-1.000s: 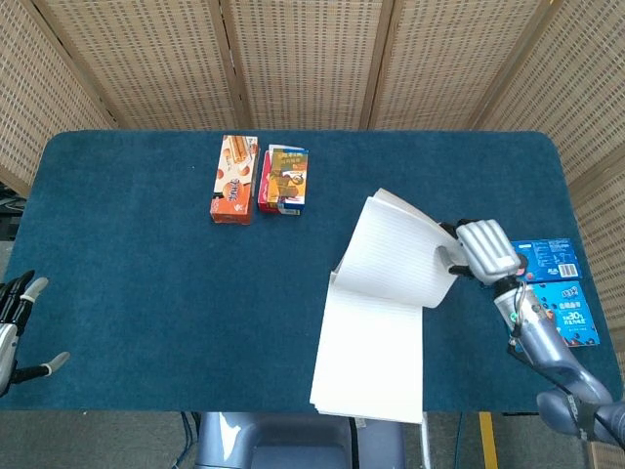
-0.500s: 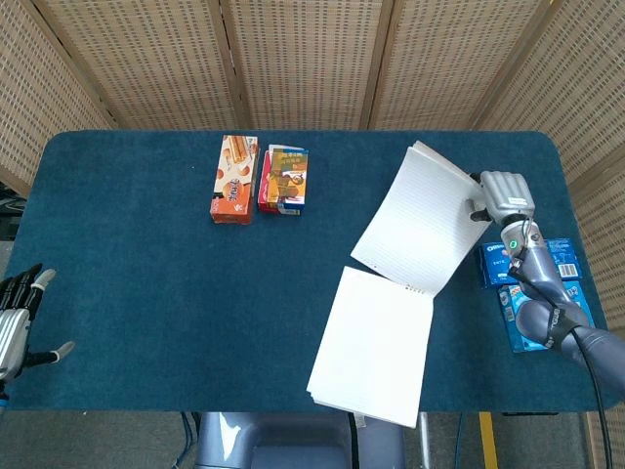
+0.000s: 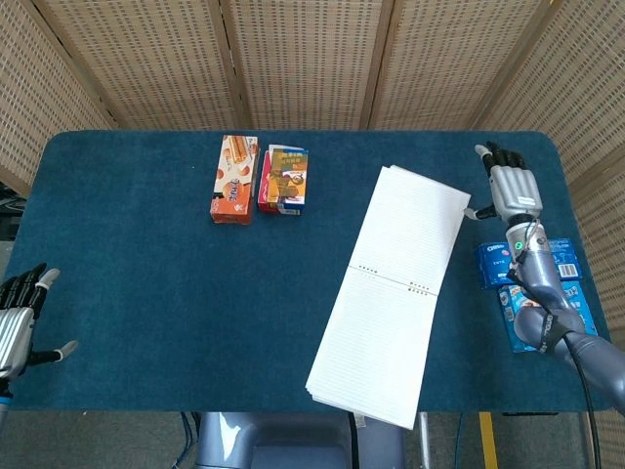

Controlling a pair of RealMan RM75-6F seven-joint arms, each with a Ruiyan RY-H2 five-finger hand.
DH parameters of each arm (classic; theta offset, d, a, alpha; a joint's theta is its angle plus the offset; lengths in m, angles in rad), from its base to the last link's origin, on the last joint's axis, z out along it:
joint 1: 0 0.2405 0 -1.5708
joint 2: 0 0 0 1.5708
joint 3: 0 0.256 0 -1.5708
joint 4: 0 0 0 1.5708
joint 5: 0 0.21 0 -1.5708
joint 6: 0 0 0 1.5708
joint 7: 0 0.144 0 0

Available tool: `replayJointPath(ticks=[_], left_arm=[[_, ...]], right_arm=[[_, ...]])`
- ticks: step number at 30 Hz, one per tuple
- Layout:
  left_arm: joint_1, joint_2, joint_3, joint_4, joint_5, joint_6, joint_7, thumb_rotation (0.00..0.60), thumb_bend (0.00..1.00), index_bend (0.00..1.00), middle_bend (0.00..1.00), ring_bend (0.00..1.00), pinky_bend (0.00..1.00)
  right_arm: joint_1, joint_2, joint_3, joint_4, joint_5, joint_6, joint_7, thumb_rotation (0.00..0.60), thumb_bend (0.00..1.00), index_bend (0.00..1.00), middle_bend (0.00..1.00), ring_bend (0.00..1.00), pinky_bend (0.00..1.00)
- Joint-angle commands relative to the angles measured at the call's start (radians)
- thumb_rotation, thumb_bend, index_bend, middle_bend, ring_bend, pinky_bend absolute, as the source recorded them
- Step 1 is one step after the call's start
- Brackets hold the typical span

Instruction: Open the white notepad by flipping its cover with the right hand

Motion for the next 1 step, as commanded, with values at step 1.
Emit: replayJointPath(ticks=[1], left_arm=[[0.008, 0.009, 0.007, 0.002, 0.024, 0.013, -0.022, 0.600, 0.00, 0.00, 0.00, 0.00, 0.00]], right_arm=[[-0.136, 0.079, -0.025, -0.182, -0.171, 0.234, 0.091, 0.600, 0.00, 0.00, 0.00, 0.00, 0.00]])
